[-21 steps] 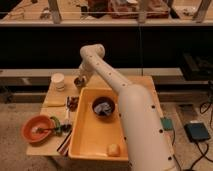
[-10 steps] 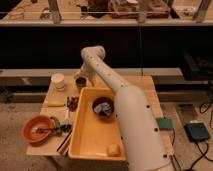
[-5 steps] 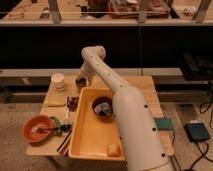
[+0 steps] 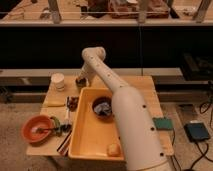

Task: Stack cups on top of each other

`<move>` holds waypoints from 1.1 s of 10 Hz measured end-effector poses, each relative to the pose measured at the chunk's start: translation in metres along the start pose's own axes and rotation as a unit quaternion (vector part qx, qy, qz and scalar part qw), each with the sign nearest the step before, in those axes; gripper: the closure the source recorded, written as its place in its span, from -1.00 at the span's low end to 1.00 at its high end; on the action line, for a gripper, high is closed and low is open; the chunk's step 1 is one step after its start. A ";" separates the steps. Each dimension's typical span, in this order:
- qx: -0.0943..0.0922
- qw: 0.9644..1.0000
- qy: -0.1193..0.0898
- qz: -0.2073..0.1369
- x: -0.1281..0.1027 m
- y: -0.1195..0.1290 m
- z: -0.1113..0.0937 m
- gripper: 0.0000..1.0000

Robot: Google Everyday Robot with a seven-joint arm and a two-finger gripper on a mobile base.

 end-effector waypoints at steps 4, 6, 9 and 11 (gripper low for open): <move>-0.009 1.000 -0.006 -0.004 -0.013 0.002 0.018 -0.14; -0.015 1.000 -0.004 0.001 -0.018 0.008 0.029 -0.09; -0.020 1.000 -0.001 0.007 -0.019 0.013 0.038 0.47; -0.021 1.000 -0.008 0.013 -0.020 0.012 0.042 0.72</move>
